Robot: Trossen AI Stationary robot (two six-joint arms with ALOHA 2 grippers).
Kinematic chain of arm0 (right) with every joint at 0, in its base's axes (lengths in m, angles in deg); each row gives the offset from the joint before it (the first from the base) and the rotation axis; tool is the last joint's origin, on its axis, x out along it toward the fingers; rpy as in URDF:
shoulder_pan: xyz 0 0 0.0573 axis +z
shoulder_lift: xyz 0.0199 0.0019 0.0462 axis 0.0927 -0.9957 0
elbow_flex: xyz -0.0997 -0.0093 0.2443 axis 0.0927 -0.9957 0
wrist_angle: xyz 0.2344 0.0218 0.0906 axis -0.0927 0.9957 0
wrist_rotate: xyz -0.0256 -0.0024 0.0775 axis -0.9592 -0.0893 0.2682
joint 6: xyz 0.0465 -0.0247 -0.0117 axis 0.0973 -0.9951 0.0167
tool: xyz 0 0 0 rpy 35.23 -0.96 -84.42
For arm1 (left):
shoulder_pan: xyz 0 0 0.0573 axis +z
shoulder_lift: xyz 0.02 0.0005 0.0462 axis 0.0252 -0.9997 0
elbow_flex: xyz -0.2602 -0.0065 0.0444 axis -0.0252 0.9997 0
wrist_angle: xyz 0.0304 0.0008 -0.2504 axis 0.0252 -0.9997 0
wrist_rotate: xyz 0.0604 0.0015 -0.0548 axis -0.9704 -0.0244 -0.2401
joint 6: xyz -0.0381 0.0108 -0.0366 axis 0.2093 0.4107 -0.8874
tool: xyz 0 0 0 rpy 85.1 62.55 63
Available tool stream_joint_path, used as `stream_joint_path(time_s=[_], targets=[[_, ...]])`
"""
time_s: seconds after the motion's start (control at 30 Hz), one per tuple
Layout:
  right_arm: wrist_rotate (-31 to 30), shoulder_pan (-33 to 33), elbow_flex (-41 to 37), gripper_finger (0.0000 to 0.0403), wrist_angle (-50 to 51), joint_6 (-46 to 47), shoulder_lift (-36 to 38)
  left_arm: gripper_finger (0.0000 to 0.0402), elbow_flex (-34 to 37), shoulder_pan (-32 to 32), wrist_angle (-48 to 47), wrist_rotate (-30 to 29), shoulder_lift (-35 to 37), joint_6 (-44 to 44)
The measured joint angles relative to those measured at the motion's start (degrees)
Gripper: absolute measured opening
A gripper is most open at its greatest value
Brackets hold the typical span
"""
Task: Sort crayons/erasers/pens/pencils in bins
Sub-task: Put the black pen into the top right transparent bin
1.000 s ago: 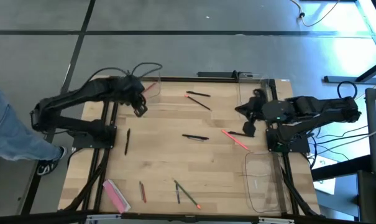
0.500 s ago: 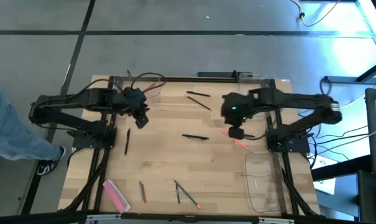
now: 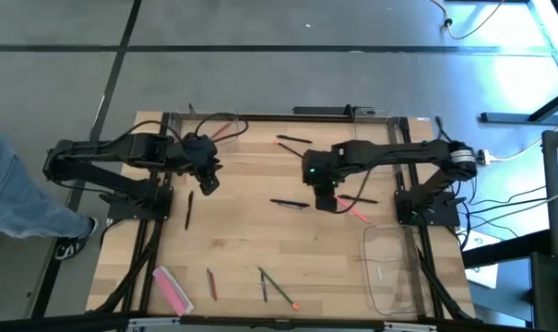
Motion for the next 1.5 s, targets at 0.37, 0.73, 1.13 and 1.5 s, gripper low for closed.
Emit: stream_joint_path(time_s=[0.37,0.73,1.13,1.5], targets=[[6.16,0.20,-1.17,0.0135,-6.98,3.25,-8.20,0.0076,0.00,-1.89,-0.53,-0.01,0.00,1.47],[1.11,2.29,-12.80,0.0135,-19.28,8.87,-8.31,0.0076,0.00,-2.30,-0.51,0.00,0.00,3.59],[-0.76,2.80,-17.37,0.0135,-23.64,6.69,-8.31,0.0076,0.00,-2.28,-0.45,0.00,0.00,3.58],[-0.38,2.87,-21.40,0.0135,-31.50,4.17,-7.96,0.0076,0.00,-2.28,-0.42,0.00,0.00,2.89]])
